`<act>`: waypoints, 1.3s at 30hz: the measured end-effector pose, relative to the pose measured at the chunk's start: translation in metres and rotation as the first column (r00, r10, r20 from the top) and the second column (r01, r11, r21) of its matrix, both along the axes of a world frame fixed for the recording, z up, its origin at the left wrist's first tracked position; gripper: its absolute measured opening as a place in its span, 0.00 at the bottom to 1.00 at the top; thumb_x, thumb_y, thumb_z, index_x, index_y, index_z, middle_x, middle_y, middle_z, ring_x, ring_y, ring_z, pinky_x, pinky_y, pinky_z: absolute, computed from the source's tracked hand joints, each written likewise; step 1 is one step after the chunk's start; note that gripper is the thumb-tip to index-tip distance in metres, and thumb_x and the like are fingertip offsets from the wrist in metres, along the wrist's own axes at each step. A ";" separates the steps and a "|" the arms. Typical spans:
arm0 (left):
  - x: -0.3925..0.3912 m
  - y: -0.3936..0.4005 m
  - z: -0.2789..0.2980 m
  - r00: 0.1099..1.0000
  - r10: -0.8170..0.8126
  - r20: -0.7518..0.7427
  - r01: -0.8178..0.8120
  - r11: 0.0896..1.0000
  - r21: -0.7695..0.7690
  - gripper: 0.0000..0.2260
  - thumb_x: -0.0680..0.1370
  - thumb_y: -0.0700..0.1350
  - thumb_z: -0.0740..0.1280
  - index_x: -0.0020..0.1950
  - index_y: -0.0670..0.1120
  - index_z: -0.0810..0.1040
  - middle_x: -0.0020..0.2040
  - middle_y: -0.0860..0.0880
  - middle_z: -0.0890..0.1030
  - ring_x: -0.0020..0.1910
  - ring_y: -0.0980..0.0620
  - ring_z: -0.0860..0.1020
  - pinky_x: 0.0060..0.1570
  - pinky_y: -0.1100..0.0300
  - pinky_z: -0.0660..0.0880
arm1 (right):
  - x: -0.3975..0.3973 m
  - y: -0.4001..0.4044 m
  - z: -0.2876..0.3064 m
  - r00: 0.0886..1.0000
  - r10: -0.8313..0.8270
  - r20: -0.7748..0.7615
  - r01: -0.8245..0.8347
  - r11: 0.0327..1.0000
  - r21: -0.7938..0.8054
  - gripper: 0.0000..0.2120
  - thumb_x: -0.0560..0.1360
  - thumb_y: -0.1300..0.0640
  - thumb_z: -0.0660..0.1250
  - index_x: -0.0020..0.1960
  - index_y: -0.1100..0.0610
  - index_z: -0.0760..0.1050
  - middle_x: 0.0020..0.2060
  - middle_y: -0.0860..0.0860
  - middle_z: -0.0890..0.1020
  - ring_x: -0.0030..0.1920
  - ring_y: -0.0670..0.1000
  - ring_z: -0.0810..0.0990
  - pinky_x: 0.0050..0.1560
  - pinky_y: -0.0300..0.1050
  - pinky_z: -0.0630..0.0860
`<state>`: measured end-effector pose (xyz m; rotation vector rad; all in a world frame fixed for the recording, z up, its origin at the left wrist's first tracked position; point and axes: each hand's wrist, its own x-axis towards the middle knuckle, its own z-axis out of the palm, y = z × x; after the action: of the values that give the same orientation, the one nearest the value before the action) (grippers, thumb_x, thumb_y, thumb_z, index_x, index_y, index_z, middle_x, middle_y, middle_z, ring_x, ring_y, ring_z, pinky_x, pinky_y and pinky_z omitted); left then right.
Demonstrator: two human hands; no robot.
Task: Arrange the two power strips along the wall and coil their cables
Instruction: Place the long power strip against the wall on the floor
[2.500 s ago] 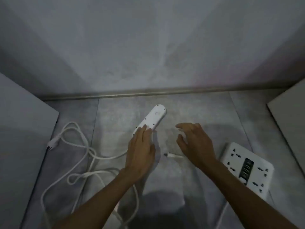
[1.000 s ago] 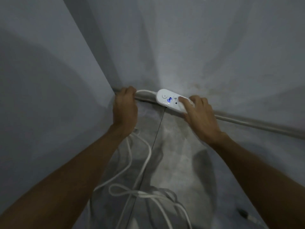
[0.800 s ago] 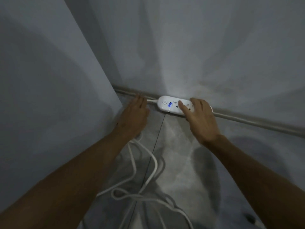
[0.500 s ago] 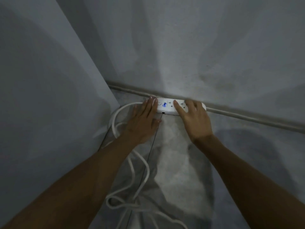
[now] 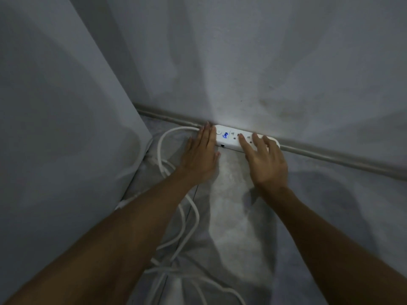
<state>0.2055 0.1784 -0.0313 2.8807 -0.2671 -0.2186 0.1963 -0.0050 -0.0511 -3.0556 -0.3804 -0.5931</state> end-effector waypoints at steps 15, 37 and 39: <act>-0.011 -0.025 0.023 0.988 0.073 0.134 -0.068 0.997 -0.036 0.28 0.83 0.46 0.51 0.77 0.36 0.42 0.79 0.39 0.43 0.78 0.45 0.42 0.76 0.50 0.42 | -0.011 -0.010 0.009 0.999 -0.002 -0.041 0.005 0.996 0.084 0.29 0.71 0.65 0.72 0.70 0.57 0.69 0.65 0.62 0.75 0.63 0.64 0.75 0.62 0.57 0.73; -0.132 0.011 0.023 0.834 0.547 0.072 -0.417 0.712 -0.565 0.45 0.71 0.40 0.73 0.78 0.40 0.46 0.78 0.44 0.47 0.77 0.47 0.54 0.74 0.57 0.56 | -0.001 -0.017 0.037 0.934 -0.041 -0.354 0.049 0.999 0.014 0.28 0.74 0.57 0.68 0.71 0.61 0.62 0.62 0.61 0.71 0.60 0.62 0.70 0.61 0.54 0.67; -0.128 0.010 0.028 0.852 0.523 0.025 -0.418 0.707 -0.571 0.44 0.70 0.30 0.67 0.78 0.41 0.43 0.78 0.46 0.44 0.70 0.42 0.66 0.64 0.56 0.70 | -0.001 -0.018 0.038 0.922 -0.026 -0.386 0.038 0.999 0.024 0.26 0.75 0.58 0.67 0.70 0.62 0.63 0.62 0.62 0.70 0.60 0.62 0.70 0.62 0.53 0.66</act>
<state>0.0775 0.1883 -0.0037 2.2809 0.3433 0.2004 0.1949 -0.0230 -0.0136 -3.0490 -0.3050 0.0130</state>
